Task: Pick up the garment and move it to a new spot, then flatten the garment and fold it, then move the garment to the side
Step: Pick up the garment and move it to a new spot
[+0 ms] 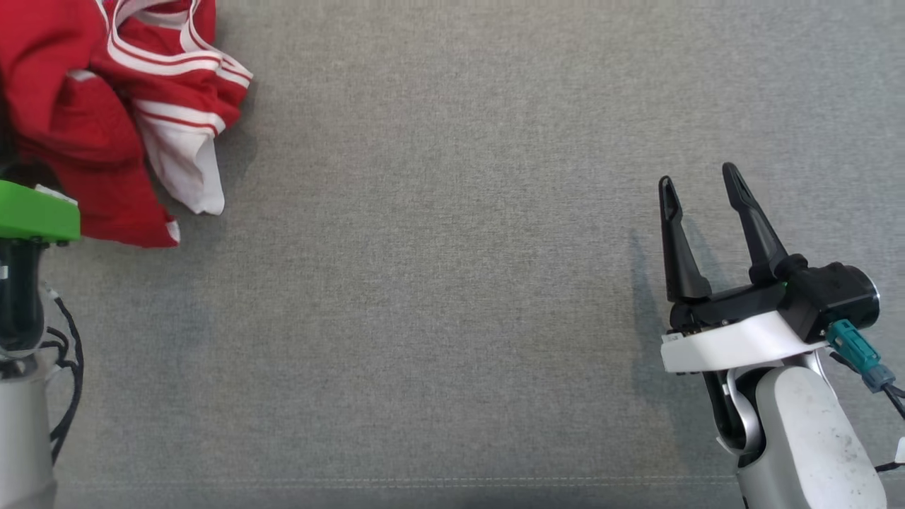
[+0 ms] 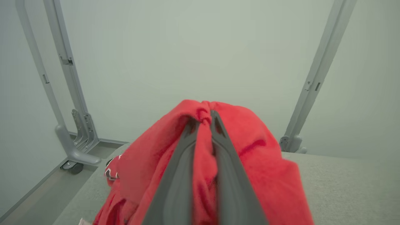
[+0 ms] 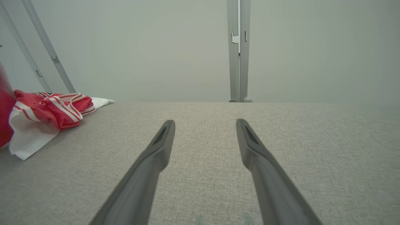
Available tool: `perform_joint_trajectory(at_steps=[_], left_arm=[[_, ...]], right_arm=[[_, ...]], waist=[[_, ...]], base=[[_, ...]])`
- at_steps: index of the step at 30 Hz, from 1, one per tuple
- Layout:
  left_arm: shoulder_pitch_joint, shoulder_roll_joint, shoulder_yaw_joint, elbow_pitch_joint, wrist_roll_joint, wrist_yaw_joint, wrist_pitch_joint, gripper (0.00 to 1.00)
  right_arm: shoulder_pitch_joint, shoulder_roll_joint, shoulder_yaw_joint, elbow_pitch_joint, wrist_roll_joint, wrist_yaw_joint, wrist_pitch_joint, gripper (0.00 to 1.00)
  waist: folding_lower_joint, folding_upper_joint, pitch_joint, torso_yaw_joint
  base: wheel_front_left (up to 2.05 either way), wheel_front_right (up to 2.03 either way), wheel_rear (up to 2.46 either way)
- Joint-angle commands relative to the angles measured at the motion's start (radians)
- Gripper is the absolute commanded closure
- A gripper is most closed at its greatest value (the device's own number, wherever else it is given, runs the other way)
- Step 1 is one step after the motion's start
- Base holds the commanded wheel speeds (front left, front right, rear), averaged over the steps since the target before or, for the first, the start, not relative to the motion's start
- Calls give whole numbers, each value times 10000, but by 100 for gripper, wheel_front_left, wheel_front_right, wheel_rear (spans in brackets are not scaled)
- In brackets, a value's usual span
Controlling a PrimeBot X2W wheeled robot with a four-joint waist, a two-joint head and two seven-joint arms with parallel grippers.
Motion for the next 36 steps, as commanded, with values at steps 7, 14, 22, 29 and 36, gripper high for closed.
perform_joint_trajectory(at_steps=[7, 14, 22, 29, 36], left_arm=[[457, 241, -150, -3500, -298, 611, 1739, 100], [492, -237, -1482, -5485, -685, 706, 3117, 100], [1205, -1318, -3158, -5579, -870, 913, 3478, 100], [2469, -2510, -3769, -3382, -1829, 1086, 2394, 100], [2506, -2653, -3834, 394, -987, 839, 95, 100]], right_arm=[[456, 108, -116, 110, 232, -3, -33, 0], [823, 122, -157, 130, 621, -3, -33, 0], [1113, 121, -183, 81, 831, -3, -33, 0], [1486, 127, -233, 75, 769, -3, -33, 0], [1608, 121, -116, 6, 608, -3, -33, 0]], waist=[[0, 92, -887, -855], [0, 92, -1341, -1702], [0, 92, -1629, -2914], [0, 92, -1814, -3646], [0, 92, -1896, -4020]], base=[[0, 0, 0], [0, 0, 0], [0, 0, 0], [0, 0, 0], [0, 0, 0]])
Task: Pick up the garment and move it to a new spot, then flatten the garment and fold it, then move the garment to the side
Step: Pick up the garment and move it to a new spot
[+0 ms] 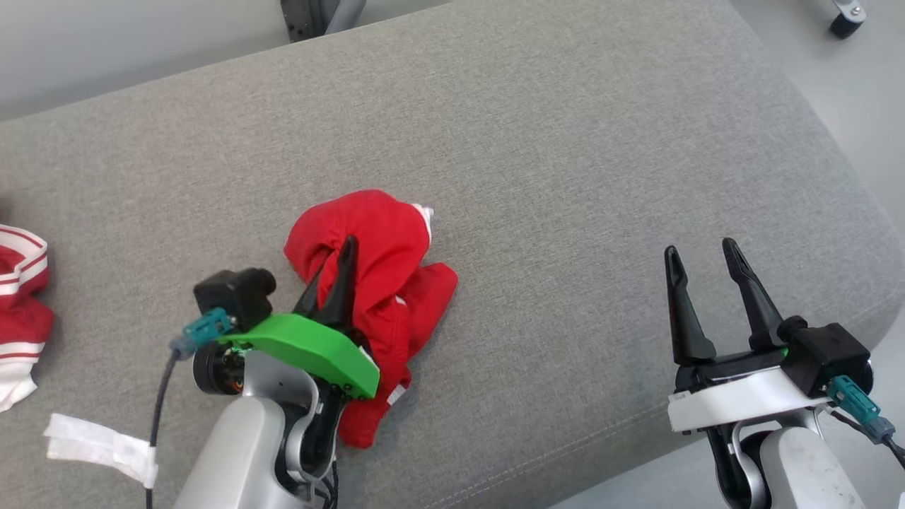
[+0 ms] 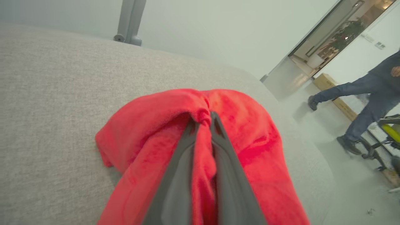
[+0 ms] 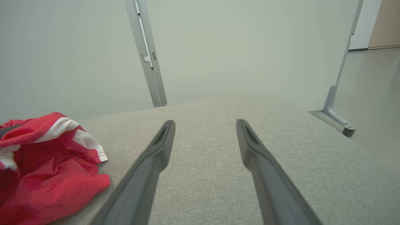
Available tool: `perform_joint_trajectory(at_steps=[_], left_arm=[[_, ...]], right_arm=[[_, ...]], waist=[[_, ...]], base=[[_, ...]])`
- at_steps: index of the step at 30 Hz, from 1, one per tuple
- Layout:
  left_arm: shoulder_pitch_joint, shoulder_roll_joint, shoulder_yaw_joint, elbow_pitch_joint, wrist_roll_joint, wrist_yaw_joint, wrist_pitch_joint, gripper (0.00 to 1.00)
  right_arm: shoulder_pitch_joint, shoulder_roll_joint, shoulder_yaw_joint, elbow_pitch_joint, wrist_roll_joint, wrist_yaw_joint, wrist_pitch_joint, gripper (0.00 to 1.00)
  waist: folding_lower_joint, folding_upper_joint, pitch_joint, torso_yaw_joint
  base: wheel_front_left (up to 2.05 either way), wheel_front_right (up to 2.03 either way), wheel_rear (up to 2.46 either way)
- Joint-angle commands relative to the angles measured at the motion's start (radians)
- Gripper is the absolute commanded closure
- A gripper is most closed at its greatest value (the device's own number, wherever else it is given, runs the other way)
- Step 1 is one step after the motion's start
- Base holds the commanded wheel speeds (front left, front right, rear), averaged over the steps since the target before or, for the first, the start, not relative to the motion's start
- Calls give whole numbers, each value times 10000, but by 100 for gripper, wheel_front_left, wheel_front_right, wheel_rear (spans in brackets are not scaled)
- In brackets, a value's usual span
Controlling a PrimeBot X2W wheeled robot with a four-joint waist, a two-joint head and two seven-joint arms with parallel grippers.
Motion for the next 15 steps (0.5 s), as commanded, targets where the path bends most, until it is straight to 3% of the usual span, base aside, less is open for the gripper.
perform_joint_trajectory(at_steps=[1, 10, 11, 12, 13, 15], left_arm=[[-175, 58, -105, 528, 357, -134, -324, 100], [-926, -38, -996, 4117, 1249, -759, -2187, 100], [-1015, -69, -1120, 4341, 1226, -893, -2346, 86], [-1107, -92, -1226, 4569, 1228, -951, -2460, 47], [-1205, -97, -1339, 4767, 1334, -1001, -2582, 0], [-1363, -112, -1494, 5059, 1339, -1036, -2735, 0]], right_arm=[[128, 0, -4, -38, -54, -3, -33, 0], [263, -1, 7, -54, -135, -3, -33, 0], [241, 0, 46, -59, -110, -3, -33, 0], [215, -4, 56, -66, -103, -3, -33, 0], [190, -6, 60, -75, -131, -3, -33, 0], [170, -4, 20, -108, -172, -3, -33, 0]], waist=[[0, 92, -136, -150], [0, 92, -367, 105], [0, 92, -381, 156], [0, 92, -395, 212], [0, 92, -419, 270], [0, 92, -491, 401]], base=[[0, 0, 0], [0, 0, 0], [0, 0, 0], [0, 0, 0], [0, 0, 0], [0, 0, 0]])
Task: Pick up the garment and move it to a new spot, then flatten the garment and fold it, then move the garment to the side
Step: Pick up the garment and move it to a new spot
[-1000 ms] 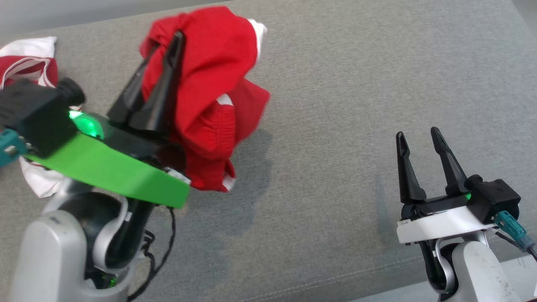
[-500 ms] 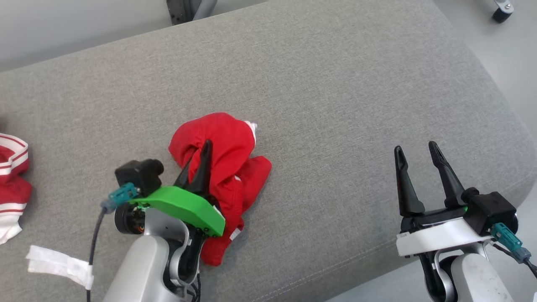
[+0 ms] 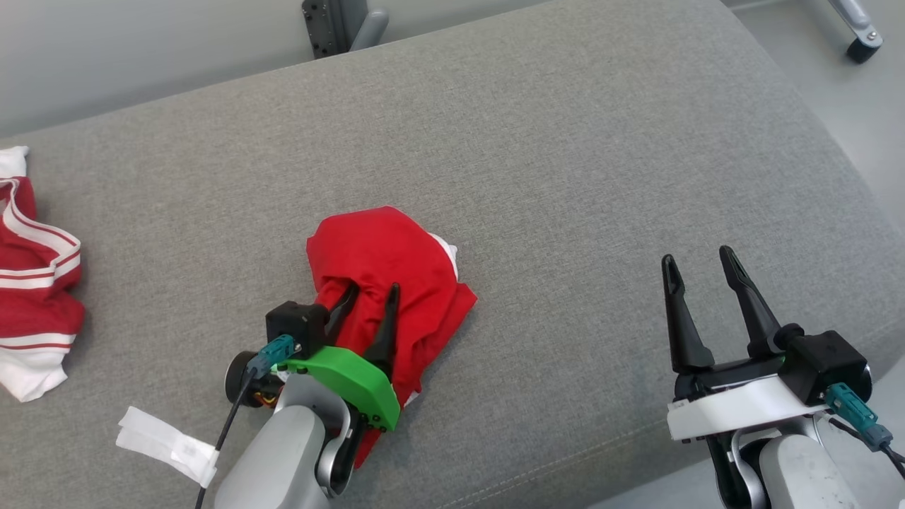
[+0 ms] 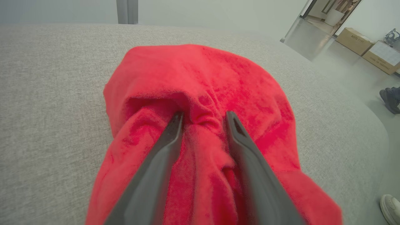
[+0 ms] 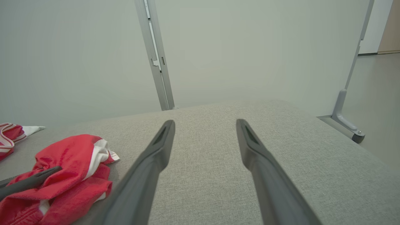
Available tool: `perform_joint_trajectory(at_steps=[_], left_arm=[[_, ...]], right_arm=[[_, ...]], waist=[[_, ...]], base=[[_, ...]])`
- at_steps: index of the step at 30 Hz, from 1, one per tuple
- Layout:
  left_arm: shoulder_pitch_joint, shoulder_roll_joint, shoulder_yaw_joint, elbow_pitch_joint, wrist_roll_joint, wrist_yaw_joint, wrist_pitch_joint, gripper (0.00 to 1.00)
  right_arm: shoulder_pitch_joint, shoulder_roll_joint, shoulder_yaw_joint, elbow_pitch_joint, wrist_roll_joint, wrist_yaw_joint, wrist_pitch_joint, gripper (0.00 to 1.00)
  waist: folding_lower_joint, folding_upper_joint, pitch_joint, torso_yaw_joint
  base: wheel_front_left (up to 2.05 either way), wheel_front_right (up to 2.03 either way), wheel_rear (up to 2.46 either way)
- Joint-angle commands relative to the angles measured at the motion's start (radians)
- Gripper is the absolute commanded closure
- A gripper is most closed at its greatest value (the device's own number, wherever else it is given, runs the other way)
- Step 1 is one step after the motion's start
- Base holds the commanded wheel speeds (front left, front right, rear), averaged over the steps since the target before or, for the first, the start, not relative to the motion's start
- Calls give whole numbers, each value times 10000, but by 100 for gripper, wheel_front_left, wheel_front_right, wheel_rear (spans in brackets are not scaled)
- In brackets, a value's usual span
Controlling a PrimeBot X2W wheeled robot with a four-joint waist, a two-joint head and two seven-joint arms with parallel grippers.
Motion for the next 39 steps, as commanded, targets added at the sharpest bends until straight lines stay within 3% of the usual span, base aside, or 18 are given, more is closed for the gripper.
perform_joint_trajectory(at_steps=[1, 7, 13, 17, 20, 27, 39], left_arm=[[-185, 19, -121, 108, 51, -57, -132, 0], [333, 100, -258, -390, 282, 161, -441, 0], [1407, 653, 59, -1635, 760, 845, -520, 0], [2488, 1227, 595, -2652, 1261, 1455, -504, 0], [3146, 1487, 1071, -3221, 1442, 1671, -507, 0], [4124, 1705, 2190, -3865, 1829, 1452, -496, 0], [4953, 1073, 3553, -4071, 2512, 796, -497, 0]], right_arm=[[-10, -8, -47, -70, -95, -3, -33, 0], [219, -9, -68, -311, -389, -3, -33, 0], [557, -60, -342, -575, -725, -3, -33, 0], [872, -201, -530, -692, -838, -3, -33, 0], [1135, -352, -673, -661, -886, -3, -33, 0], [1400, -396, -1026, -406, -908, -3, -33, 0], [1665, -267, -1120, 472, -995, -3, -33, 0]], waist=[[0, 92, -140, 200], [0, 92, -639, 509], [0, 92, -1155, 920], [0, 92, -1443, 1316], [0, 92, -1578, 1661], [0, 92, -1653, 2416], [0, 92, -1632, 2976]], base=[[0, 0, 0], [0, 0, 0], [0, 0, 0], [0, 0, 0], [0, 0, 0], [0, 0, 0], [0, 0, 0]])
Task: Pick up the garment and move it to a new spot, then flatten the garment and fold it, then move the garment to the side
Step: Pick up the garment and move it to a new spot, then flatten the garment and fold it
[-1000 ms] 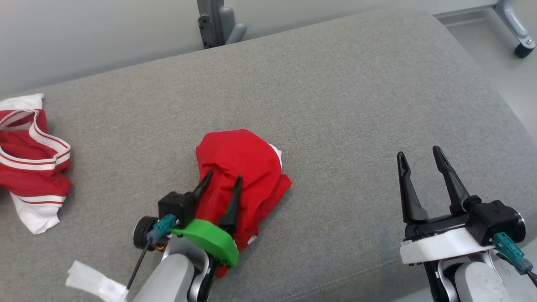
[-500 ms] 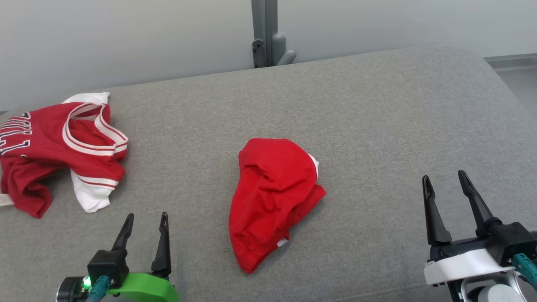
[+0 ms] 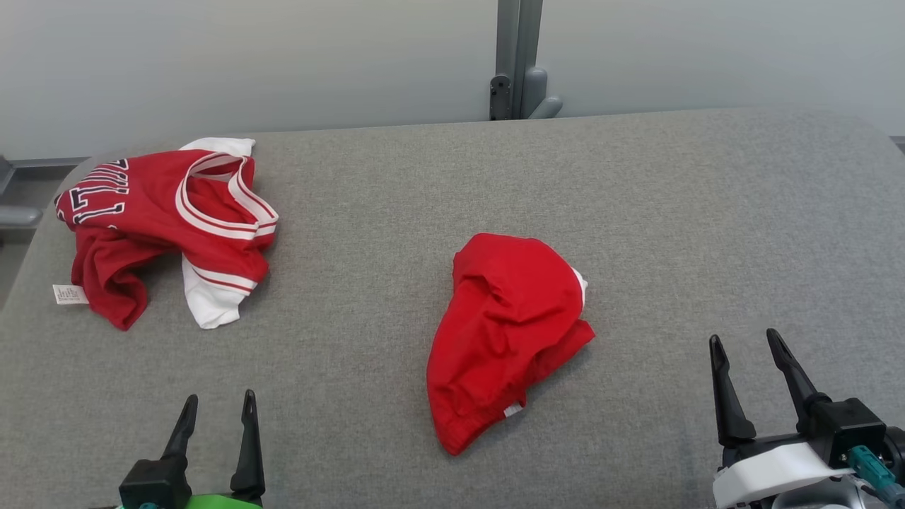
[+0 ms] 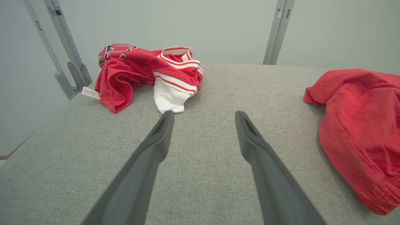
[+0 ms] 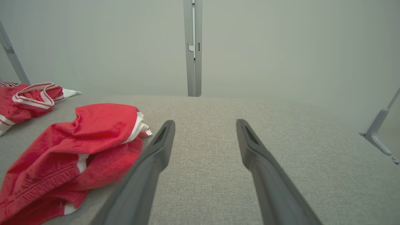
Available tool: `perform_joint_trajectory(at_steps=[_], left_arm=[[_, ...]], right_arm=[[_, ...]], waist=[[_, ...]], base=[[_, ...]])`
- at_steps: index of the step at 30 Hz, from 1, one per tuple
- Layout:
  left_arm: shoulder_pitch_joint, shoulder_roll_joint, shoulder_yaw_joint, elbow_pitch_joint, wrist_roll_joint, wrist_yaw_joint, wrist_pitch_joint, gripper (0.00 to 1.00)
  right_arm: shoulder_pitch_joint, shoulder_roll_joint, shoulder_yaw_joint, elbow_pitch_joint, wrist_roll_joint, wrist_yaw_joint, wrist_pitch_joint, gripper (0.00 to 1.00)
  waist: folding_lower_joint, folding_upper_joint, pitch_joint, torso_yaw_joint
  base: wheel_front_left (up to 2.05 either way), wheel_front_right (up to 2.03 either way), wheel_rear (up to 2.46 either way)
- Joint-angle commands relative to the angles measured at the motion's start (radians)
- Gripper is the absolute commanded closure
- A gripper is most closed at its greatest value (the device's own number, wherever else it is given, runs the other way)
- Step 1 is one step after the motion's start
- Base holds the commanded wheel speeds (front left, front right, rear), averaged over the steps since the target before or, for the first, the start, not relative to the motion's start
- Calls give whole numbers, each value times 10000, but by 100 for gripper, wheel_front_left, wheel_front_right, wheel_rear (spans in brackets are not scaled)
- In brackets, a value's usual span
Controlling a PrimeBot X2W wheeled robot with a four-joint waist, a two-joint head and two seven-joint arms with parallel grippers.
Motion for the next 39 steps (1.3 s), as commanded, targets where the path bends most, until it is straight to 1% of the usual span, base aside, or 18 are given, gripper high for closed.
perform_joint_trajectory(at_steps=[1, 8, 15, 17, 28, 39], left_arm=[[162, -132, 232, -81, 98, -95, 3, 0], [422, -484, 854, -215, 452, -370, 3, 0], [505, -695, 1171, -221, 671, -591, 3, 0], [471, -781, 1330, -194, 817, -717, 3, 0], [295, -958, 1619, -168, 1131, -918, 3, 0], [318, -1056, 1699, -182, 1286, -1114, 3, 0]], right_arm=[[143, 32, -36, 107, -35, -3, -33, 0], [177, 138, -2, 223, -73, -3, -33, 0], [163, 166, 4, 254, -77, -3, -33, 0], [97, 179, 27, 220, -76, -3, -33, 0], [19, 190, 25, 185, -70, -3, -33, 0], [8, 204, -10, 194, -64, -3, -33, 0]], waist=[[0, 92, 29, 65], [0, 92, 122, 94], [0, 92, 136, 120], [0, 92, 163, 121], [0, 92, 206, 126], [0, 92, 133, 95]], base=[[0, 0, 0], [0, 0, 0], [0, 0, 0], [0, 0, 0], [0, 0, 0], [0, 0, 0]])
